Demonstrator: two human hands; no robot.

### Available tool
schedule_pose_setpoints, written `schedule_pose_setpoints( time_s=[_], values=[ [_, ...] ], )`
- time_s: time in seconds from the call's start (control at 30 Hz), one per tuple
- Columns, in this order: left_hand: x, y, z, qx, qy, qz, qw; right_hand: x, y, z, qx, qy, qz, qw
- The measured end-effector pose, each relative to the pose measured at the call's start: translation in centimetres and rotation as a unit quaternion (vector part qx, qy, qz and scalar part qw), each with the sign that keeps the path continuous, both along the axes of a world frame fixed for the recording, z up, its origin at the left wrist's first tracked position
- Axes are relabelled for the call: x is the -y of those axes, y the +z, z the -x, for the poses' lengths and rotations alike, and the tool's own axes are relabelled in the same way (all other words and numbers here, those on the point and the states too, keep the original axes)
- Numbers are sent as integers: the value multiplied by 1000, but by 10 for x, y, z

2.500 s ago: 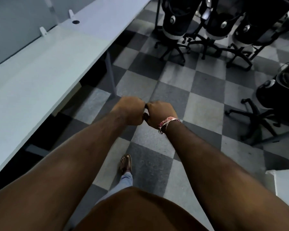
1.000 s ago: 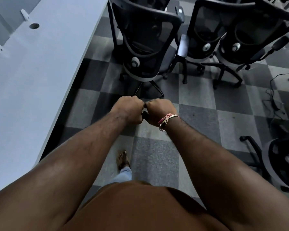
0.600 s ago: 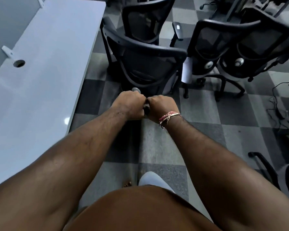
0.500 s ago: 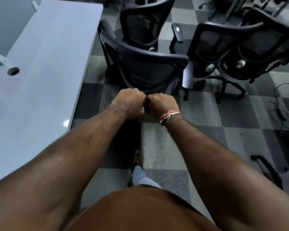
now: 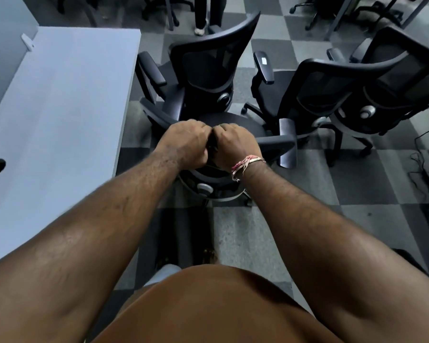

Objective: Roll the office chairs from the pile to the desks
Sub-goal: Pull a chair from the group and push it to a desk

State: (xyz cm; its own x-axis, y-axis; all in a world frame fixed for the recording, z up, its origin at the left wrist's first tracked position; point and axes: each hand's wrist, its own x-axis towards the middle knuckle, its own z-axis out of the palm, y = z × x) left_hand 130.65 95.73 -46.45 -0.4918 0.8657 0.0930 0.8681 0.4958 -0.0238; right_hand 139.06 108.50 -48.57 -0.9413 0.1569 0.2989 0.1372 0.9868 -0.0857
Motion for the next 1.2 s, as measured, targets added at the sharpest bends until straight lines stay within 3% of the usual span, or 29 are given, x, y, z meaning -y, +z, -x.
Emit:
schedule_pose_setpoints(
  time_s=[0.23,0.37,0.57,0.87,1.2],
  values=[
    [-13,-21,55,49,-58,83,994,6,-30,40,103,-83,28,991],
    [-26,-24,68,38,-113,130,984,10,-22,49,175,-155,14,972],
    [-31,-28,77,6,-179,153,972,19,-18,49,197,-210,15,958],
    [-24,-25,70,-3,-168,157,973,23,-13,46,217,-205,-3,955],
    [-29,-27,31,-11,-103,179,978,5,-12,16,210,-104,-37,971]
  ],
)
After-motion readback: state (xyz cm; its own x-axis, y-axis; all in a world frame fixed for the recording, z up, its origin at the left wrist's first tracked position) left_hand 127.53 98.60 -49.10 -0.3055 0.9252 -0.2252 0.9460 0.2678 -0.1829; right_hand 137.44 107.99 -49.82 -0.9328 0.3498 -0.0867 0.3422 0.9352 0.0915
